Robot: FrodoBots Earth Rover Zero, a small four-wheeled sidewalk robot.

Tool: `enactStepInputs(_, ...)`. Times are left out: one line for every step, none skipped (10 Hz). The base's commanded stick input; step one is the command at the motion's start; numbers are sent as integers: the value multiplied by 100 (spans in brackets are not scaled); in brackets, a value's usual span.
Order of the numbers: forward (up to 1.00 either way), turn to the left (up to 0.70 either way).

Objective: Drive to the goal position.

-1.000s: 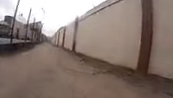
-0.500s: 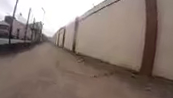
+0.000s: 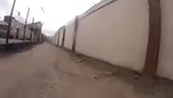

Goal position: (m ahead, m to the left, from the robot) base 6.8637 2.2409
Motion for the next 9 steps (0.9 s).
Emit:
enactStepInputs(30,0)
enactStepInputs(30,0)
enactStepInputs(30,0)
enactStepInputs(30,0)
enactStepInputs(30,0)
enactStepInputs(30,0)
enactStepInputs(30,0)
enactStepInputs(30,0)
enactStepInputs(30,0)
